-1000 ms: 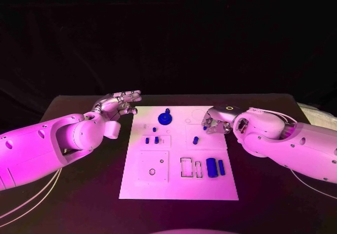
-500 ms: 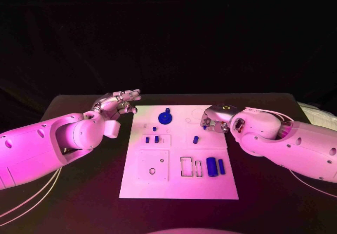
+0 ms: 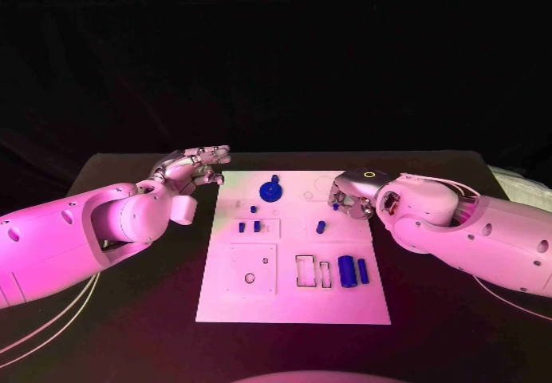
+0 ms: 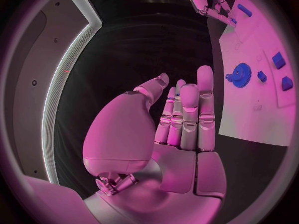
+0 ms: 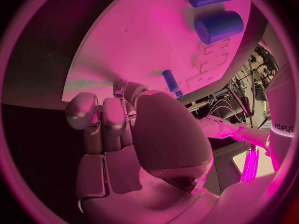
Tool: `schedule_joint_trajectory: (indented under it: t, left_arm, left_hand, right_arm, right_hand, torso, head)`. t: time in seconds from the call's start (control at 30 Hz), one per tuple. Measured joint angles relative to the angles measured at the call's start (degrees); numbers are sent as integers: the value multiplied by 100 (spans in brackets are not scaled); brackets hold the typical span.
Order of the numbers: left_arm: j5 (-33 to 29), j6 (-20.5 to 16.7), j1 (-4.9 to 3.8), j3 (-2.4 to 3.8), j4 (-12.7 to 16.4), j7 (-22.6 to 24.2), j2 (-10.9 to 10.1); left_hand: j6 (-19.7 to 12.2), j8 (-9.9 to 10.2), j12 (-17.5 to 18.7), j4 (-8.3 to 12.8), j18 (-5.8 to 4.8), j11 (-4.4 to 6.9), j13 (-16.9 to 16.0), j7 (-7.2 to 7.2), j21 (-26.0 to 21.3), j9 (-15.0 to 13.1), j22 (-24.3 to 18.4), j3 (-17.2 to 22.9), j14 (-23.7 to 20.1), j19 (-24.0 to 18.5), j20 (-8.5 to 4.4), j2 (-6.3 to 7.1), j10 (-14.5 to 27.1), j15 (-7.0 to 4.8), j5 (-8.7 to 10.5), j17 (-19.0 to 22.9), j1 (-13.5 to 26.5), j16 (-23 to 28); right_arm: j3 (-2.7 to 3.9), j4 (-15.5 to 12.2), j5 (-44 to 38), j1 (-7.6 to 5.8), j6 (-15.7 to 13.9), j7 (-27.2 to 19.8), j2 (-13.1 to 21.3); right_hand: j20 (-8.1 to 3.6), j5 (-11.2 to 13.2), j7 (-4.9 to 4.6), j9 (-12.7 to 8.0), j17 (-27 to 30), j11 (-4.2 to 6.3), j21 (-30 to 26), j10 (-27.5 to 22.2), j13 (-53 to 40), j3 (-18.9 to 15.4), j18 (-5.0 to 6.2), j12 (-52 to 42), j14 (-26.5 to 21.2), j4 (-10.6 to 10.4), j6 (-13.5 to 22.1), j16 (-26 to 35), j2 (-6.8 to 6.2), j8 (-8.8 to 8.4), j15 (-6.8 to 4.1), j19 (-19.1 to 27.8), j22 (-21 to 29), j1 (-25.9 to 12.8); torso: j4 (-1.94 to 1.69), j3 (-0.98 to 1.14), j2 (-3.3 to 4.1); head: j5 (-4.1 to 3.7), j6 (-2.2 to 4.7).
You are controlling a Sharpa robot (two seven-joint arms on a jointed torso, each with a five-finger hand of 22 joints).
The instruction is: Assemble the parts on the task board
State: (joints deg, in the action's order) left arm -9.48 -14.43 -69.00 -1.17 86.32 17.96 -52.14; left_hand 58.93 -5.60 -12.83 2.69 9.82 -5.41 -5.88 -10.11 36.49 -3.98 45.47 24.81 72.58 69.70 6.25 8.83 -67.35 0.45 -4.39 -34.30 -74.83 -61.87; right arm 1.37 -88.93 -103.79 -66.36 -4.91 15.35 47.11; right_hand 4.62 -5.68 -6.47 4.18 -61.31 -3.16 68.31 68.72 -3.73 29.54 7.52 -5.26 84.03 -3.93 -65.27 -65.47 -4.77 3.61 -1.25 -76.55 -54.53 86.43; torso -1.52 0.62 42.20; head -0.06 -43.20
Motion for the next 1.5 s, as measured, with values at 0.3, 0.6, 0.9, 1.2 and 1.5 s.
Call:
schedule_joint_trajectory:
  t: [0.3, 0.6, 0.9, 1.2, 1.5]
  left_arm:
    - [35, -55, 0, 0, 0, -6, 1]
    - [50, -129, 0, 0, 5, 11, 5]
    - [56, -152, 1, 0, -12, 13, 9]
    - [65, -156, 1, 0, -42, -3, 9]
    - [106, -170, 1, 0, -48, -23, 2]
  left_hand:
    - [0, 0, 0, 0, 0, 0, -5, 1, 0, 0, -5, 0, 0, 0, 0, -26, 0, 0, 0, 9, -26, 0]
    - [0, 0, -27, 0, -1, 0, -4, 1, 0, -1, -5, 0, 0, 0, 0, -26, 0, 1, 0, 9, -26, 0]
    - [-19, 0, -27, 17, -1, 0, -4, 21, -21, -1, -10, -16, -18, 0, 0, -47, 42, 19, 0, 31, -47, 0]
    - [-41, 0, -27, 2, -1, -21, -3, 1, -21, -1, -16, -31, -18, 0, 0, -47, 63, 19, 0, 50, -47, 0]
    - [-62, 0, -49, 17, -1, 0, -3, -19, -20, -1, -28, -46, -19, 0, 0, -94, 83, 20, 0, 77, -94, 0]
  right_arm:
    - [-26, -70, -63, 43, -195, 93, 60]
    - [-27, -146, 42, 75, -418, 106, 181]
    - [-22, -162, 143, 76, -505, 107, 204]
    - [9, -303, 200, 75, -566, 132, 323]
    - [77, -766, 281, 16, -670, 201, 588]
  right_hand:
    - [21, 226, 11, 10, -22, 34, 34, 76, -26, 107, 0, 6, 0, 44, -83, -22, -54, 24, 0, -20, -74, -396]
    - [20, 259, 12, 29, -131, 35, 150, 77, -15, 82, -68, 5, 0, 19, -85, -145, -89, 24, 0, -84, -256, -511]
    - [21, 260, 12, 36, -136, 34, 181, 77, -15, 67, -69, 5, 0, 4, -85, -145, -90, 24, 1, -123, -267, -556]
    - [21, 260, 13, 32, -141, 19, 181, 91, -16, 42, -69, 5, 0, -21, -84, -145, -124, 23, 1, -123, -278, -627]
    - [1, 262, 26, 47, -165, 14, 232, 96, -16, 9, -69, 30, 0, -52, -97, -187, -119, 21, 1, -143, -361, -690]
  torso:
    - [1, 1, 0]
    - [5, 0, -2]
    - [8, 3, -1]
    - [5, 1, 0]
    - [14, -1, -3]
  head:
    - [-5, -12]
    - [-9, -10]
    - [-17, -10]
    - [-19, -20]
    - [-2, -26]
